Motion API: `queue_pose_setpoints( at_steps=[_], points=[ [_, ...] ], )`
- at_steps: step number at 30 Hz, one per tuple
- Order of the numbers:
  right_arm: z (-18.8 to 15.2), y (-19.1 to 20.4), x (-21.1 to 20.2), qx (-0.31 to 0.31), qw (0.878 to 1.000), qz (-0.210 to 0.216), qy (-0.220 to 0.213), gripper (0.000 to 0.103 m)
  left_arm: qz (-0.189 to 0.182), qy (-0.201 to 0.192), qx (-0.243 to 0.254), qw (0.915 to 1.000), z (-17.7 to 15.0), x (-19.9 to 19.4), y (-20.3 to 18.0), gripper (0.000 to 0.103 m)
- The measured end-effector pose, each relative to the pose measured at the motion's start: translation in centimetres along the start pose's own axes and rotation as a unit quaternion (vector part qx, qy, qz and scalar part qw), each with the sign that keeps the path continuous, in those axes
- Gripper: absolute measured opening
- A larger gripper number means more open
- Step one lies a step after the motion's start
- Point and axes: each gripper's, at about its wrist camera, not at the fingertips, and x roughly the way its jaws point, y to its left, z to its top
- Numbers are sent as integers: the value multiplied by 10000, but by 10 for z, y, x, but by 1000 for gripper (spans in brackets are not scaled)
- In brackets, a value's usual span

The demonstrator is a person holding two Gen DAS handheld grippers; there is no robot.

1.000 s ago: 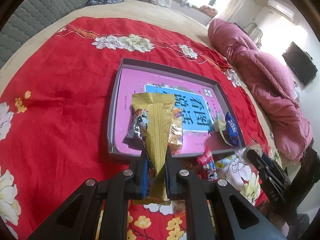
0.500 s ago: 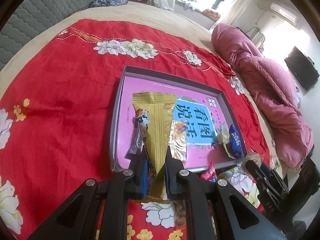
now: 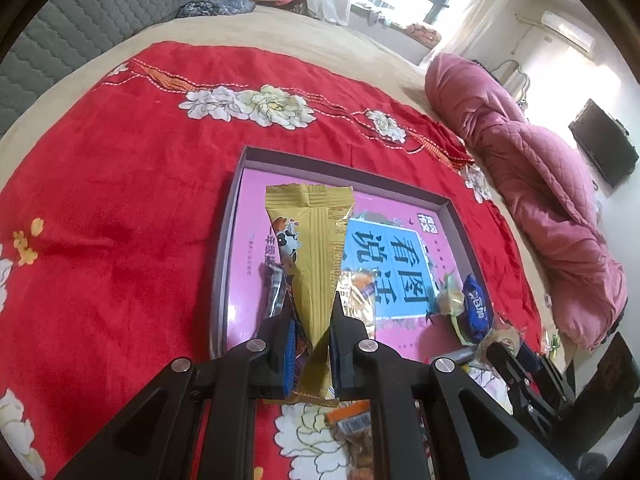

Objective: Organize snacks
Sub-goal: 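Lift the gold packet with the left tool toward the tray while the right tool carries the round cookie there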

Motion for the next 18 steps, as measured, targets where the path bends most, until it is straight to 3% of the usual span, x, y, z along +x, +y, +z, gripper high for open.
queue_pose_setpoints(
  at_steps=[18],
  points=[
    [5, 2, 17, -70, 10000, 54, -7, 42, 277, 95, 6, 9996, -1, 25, 5, 13]
  ],
)
